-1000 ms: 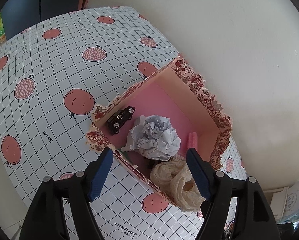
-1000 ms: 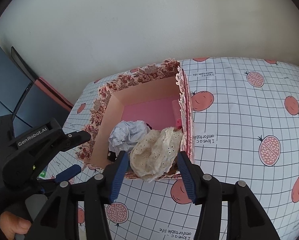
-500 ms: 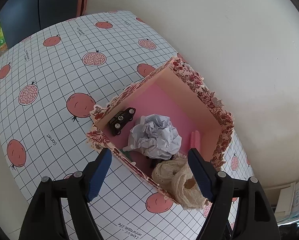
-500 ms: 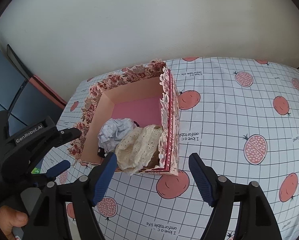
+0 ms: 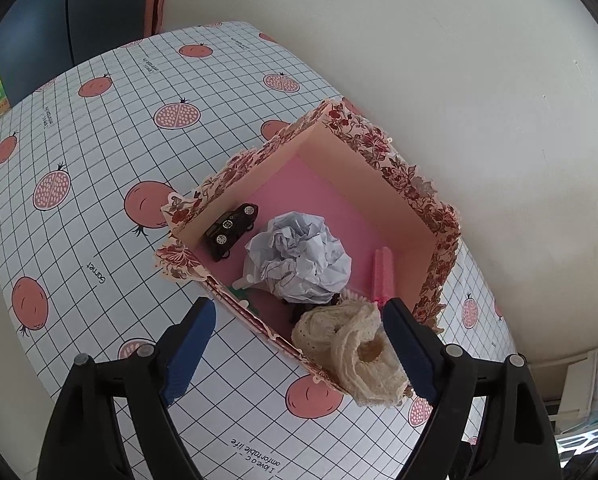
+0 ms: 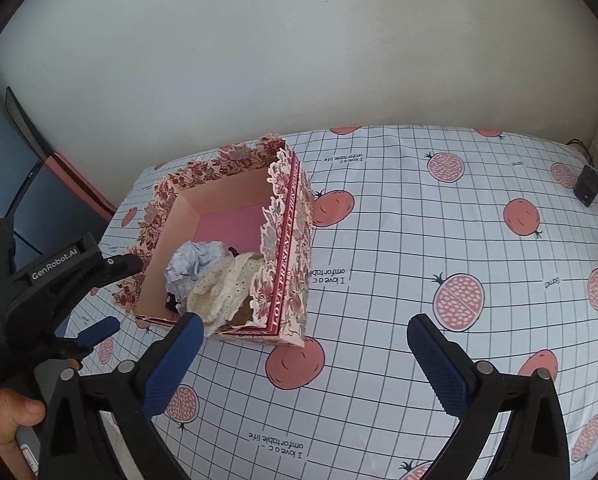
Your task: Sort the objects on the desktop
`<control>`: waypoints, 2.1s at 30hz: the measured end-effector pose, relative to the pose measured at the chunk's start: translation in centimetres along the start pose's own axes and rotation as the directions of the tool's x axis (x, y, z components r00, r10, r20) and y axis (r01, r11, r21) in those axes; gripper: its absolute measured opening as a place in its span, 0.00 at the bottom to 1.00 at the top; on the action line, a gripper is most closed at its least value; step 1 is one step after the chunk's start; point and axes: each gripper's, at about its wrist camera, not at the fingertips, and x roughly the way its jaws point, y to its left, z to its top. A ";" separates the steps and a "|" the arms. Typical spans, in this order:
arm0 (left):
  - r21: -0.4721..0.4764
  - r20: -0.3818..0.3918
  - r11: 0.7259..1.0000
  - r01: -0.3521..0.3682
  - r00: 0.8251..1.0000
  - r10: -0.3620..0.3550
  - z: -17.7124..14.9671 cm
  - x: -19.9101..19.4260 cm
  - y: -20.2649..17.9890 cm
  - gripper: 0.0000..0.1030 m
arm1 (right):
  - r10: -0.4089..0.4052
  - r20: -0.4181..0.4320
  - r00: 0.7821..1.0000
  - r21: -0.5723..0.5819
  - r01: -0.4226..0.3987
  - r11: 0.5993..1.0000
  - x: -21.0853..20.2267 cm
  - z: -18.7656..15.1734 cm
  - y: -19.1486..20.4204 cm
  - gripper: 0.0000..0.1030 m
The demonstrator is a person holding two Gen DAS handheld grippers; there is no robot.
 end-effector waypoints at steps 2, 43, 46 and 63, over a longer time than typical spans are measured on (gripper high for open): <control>0.013 0.018 1.000 -0.008 1.000 0.007 -0.2 -0.2 -0.3 0.92 | -0.011 0.006 1.000 0.011 0.011 1.000 -0.5 -0.1 -0.8 1.00; 0.493 0.055 0.869 0.037 0.996 -0.074 -10.5 -4.5 -11.1 1.00 | -0.148 0.013 0.989 0.040 0.147 0.988 -8.2 -2.8 -10.9 1.00; 0.534 0.043 0.842 0.078 0.992 -0.120 -11.1 -5.2 -11.5 1.00 | -0.150 0.014 0.989 0.008 0.150 0.989 -8.3 -3.2 -10.7 1.00; 0.655 0.074 0.756 -0.020 0.997 -0.037 -14.3 -5.9 -11.4 1.00 | -0.137 0.063 0.989 -0.048 0.140 0.989 -9.2 -3.5 -9.2 1.00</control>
